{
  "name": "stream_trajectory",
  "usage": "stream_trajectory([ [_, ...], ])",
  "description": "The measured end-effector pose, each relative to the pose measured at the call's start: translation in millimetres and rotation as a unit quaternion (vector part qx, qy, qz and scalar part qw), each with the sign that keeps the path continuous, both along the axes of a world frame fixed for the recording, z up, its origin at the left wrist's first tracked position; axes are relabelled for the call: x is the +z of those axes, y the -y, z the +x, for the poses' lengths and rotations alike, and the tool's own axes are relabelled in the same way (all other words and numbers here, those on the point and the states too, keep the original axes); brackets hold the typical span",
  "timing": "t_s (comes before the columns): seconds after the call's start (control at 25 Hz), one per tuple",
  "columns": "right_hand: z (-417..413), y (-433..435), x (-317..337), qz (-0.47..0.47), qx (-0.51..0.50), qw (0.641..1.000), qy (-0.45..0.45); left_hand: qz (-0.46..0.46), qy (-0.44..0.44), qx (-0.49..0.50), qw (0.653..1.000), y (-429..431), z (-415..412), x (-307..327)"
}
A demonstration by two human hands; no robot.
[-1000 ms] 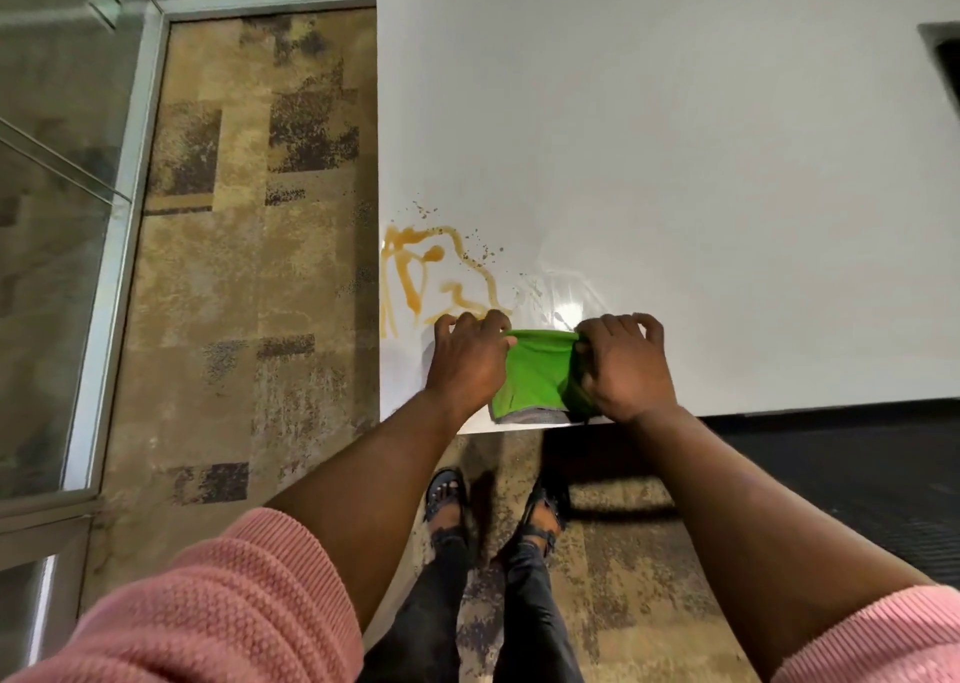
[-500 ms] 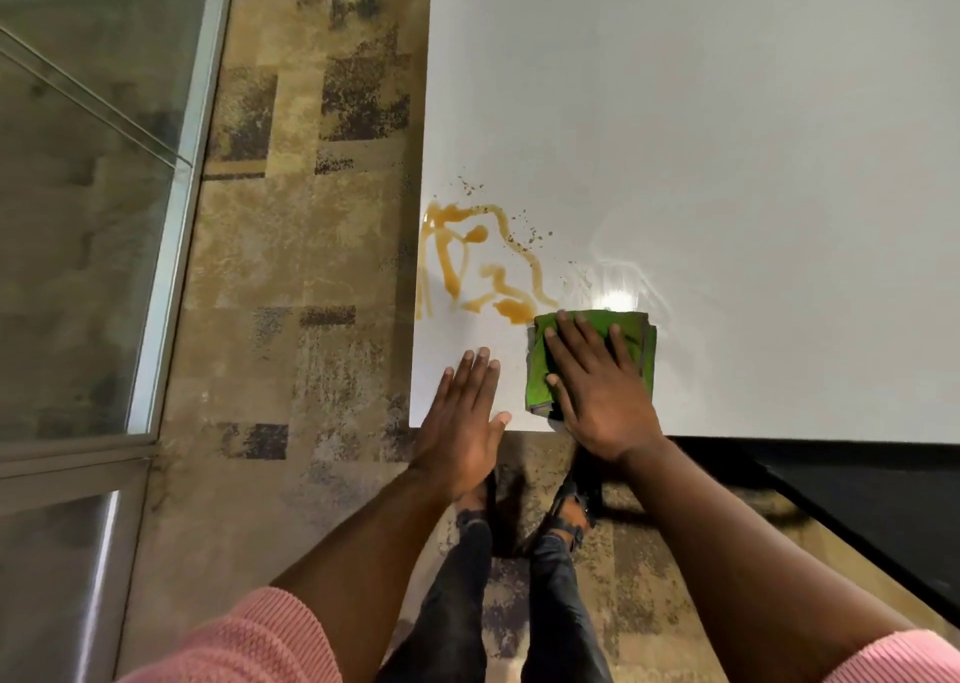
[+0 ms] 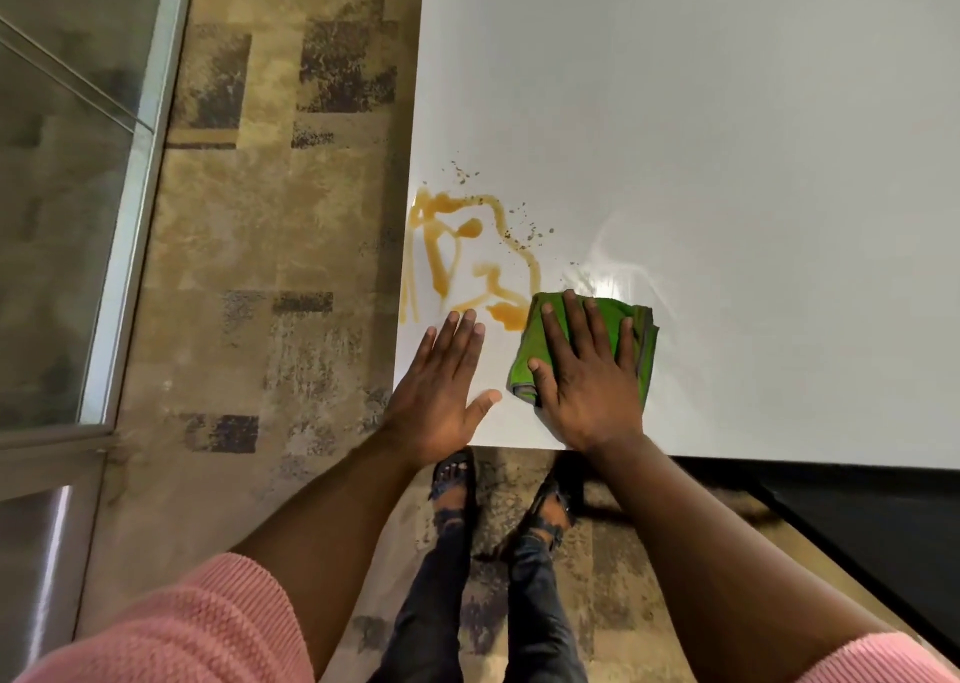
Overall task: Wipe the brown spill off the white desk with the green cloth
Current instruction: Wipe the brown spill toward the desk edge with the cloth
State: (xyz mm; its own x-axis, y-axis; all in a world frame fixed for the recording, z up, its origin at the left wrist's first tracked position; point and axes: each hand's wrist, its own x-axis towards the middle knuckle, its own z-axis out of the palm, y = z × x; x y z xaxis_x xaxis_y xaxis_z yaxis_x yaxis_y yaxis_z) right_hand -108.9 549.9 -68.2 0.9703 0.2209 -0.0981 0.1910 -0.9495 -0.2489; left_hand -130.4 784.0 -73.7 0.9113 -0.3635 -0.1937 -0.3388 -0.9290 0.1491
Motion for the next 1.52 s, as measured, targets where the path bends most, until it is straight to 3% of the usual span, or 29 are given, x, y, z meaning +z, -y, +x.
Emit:
stream_trajectory([
  [0.2,-25,8,2,-0.01,-0.002,1.0,-0.019,0.011,0.021,0.012,1.0,3,-1,3],
  [0.56,56,-2,2,-0.015,-0.026,0.999,-0.019,-0.022,0.024,0.001,0.999,3,1,-2],
  [0.88,-19,6,6,-0.019,0.011,0.999,-0.039,-0.002,0.012,0.033,0.999,12,-8,12],
  [1.04,22,8,7,-0.014,-0.008,1.0,-0.023,-0.004,0.021,-0.027,0.999,11,-6,8],
  [1.16,75,8,8,-0.004,-0.024,0.999,-0.025,-0.036,0.04,-0.021,0.998,9,-7,3],
  [1.32,108,-1,6,-0.008,-0.004,1.0,-0.026,-0.053,0.036,-0.007,0.998,7,-8,-2],
  [1.52,66,-4,5,-0.022,0.07,0.997,-0.016,-0.067,0.034,0.02,0.997,9,-8,0],
])
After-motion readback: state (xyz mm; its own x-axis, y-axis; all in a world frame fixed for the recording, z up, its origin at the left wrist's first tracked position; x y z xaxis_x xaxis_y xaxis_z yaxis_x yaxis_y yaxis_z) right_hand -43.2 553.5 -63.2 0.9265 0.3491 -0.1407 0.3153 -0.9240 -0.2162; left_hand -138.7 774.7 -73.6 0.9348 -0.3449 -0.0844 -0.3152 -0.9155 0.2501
